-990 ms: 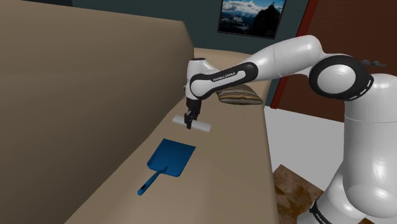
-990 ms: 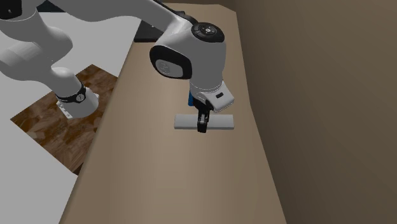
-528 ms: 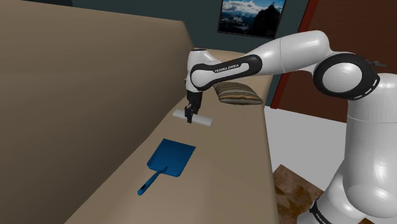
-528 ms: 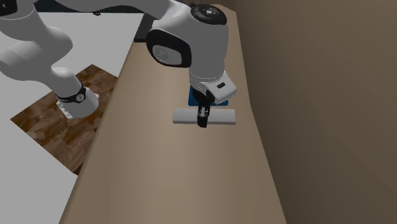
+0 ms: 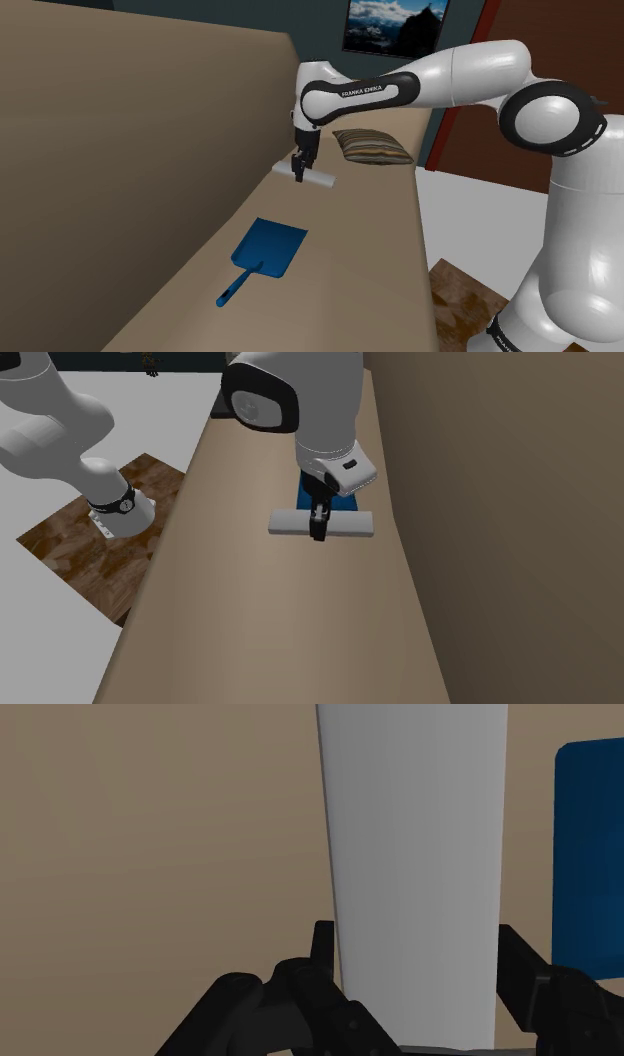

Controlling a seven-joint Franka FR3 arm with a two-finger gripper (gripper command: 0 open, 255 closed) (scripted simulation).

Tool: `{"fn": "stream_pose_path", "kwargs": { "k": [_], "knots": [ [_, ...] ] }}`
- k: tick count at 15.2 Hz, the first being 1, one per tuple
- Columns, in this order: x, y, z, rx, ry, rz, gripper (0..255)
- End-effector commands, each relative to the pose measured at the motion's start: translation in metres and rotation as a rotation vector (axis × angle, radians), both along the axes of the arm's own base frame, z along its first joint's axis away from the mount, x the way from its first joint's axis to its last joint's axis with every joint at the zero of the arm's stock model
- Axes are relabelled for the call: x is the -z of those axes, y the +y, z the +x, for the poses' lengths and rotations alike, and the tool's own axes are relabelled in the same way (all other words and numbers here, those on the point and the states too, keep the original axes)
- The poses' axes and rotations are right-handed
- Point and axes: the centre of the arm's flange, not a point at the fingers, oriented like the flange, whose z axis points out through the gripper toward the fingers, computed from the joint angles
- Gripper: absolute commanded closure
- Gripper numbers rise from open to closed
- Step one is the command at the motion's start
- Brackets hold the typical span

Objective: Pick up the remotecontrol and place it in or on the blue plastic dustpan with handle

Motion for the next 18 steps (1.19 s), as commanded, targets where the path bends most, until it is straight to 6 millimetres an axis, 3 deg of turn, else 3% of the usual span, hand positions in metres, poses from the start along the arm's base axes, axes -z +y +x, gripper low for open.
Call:
{"fn": "stream_pose_path", "kwargs": {
  "k": [1,13,18],
  "knots": [
    [-0.01,0.0,0.0,0.0,0.0,0.0,255],
    [-0.072,0.0,0.0,0.0,0.0,0.0,255],
    [-0.072,0.058,-0.031,0.0,0.0,0.0,255]
  ]
}}
